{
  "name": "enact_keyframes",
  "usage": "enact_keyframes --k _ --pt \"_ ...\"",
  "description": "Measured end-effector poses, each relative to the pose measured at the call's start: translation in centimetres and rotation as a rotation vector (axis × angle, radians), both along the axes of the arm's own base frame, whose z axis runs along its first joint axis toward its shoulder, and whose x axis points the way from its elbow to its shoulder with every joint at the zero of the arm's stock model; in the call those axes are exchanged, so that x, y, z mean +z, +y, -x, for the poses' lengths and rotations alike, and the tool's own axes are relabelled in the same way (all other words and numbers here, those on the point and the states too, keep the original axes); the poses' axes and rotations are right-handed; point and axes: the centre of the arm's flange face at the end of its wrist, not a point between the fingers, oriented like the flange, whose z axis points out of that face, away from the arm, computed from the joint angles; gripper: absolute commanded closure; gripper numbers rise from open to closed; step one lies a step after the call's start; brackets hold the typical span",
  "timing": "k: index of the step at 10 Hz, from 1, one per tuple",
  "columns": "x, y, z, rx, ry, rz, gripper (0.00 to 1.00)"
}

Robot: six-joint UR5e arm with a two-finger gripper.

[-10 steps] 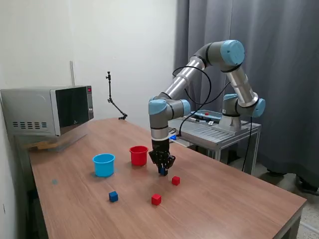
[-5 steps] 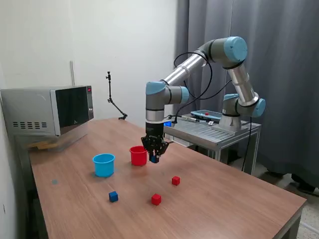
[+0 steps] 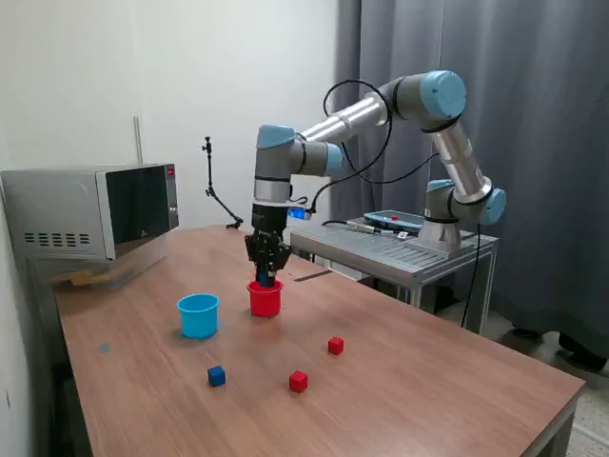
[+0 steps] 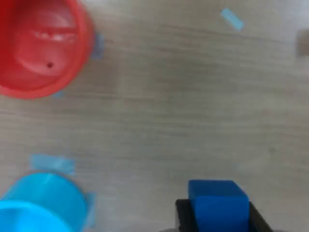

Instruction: Place red objects in the red bin, and blue objects in the blue bin.

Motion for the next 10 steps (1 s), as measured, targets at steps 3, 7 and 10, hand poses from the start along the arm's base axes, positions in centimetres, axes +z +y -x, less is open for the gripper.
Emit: enact_keyframes --k 3,7,10 --pt "0.1 4.9 1.4 -0.073 -0.015 0.005 1.0" --pt "-2.1 7.0 3.5 -0.093 -0.029 0.04 1.0" --pt "-1.3 7.2 4.6 -0.089 0.004 0.06 1.0"
